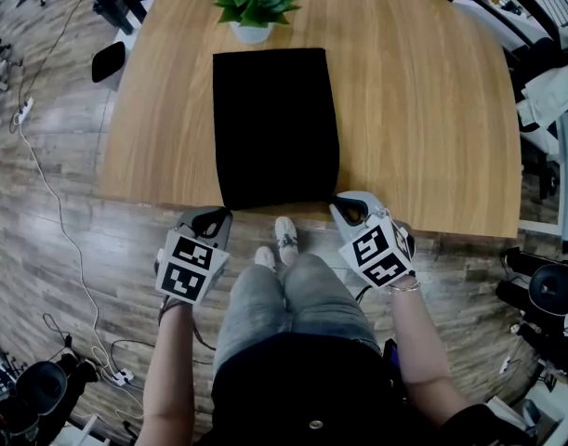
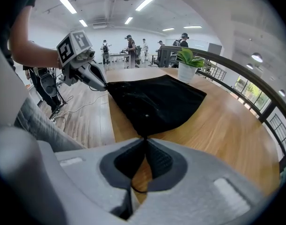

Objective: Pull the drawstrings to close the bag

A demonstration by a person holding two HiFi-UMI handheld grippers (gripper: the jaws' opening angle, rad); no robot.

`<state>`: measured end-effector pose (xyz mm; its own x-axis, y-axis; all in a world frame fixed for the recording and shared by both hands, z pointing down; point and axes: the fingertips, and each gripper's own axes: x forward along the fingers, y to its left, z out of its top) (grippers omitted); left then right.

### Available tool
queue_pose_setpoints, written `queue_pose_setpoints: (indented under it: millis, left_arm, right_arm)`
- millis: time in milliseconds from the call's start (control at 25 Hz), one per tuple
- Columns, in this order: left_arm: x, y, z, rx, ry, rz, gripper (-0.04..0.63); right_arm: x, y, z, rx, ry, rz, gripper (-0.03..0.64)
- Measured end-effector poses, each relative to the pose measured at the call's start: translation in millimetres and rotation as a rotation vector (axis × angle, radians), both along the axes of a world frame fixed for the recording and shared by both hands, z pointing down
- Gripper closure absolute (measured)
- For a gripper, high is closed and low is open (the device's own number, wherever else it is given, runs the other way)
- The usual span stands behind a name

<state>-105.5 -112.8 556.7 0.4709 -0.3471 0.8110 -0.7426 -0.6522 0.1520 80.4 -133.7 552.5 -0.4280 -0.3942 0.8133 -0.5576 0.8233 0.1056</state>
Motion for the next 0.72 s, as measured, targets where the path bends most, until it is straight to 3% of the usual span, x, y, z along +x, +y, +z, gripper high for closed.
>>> queue_pose_setpoints:
  millis: [360,720]
  left_arm:
    - [-4.1,5.1,-6.1,-0.005,-0.005,0.027,0.574]
    - [-10.3,-5.8,-36.6,0.104,0.034,-0.047,0.574]
  right_arm:
    - [10.9,-4.0,-13.9,0.04,0.008,0.023,0.607]
    - [19.5,-10.8,-45.2,0.109,-0.076,0.138,0.609]
